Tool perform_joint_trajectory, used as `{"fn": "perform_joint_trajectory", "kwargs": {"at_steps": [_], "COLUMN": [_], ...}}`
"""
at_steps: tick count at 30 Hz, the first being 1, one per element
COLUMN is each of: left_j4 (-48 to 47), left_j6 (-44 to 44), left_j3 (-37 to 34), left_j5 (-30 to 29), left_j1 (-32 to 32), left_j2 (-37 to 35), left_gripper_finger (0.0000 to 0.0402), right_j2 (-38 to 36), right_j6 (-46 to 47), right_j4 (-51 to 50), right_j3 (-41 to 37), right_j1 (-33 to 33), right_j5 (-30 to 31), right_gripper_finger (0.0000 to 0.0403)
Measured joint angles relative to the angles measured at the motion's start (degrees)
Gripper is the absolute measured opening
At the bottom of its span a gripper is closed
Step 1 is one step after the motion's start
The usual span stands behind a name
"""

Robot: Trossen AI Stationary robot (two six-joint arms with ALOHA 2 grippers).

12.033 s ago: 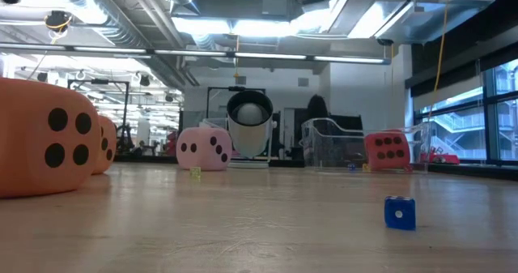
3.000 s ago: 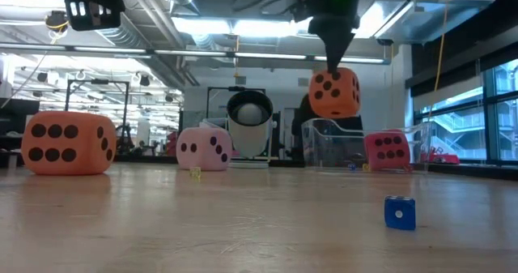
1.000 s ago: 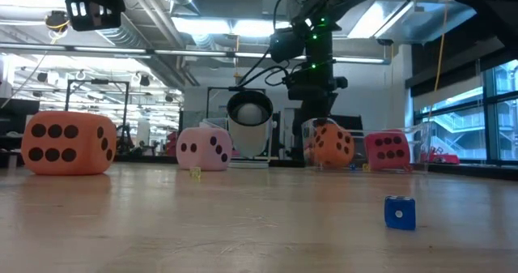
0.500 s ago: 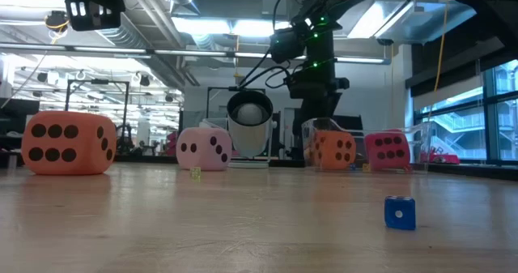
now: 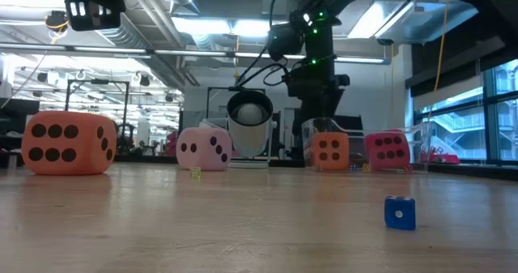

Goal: Pick & Place Dice
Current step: Put the large pink dice into the transparent container

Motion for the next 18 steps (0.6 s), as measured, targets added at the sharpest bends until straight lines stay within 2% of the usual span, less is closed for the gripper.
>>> {"fn": "perform_joint_trajectory", "kwargs": {"at_steps": [11, 18], "left_j4": [0.0, -2.3], "left_j6": [-0.3, -2.6], "left_j3": [0.0, -0.1], "left_j5": [-0.2, -4.3], "left_j1": [0.0, 0.4], "left_j2": [-0.4, -3.3], "left_gripper_finger": [0.0063, 0.0063], "right_j2": [-7.5, -10.6], "right_j6": [-1.9, -4.6], "right_j4": [0.4, 2.0], "right_j3": [0.0, 0.0], "right_j1": [6.9, 12.6], "right_j5": [3.6, -1.0], "right_gripper_finger": [0.0233, 0.0224]}}
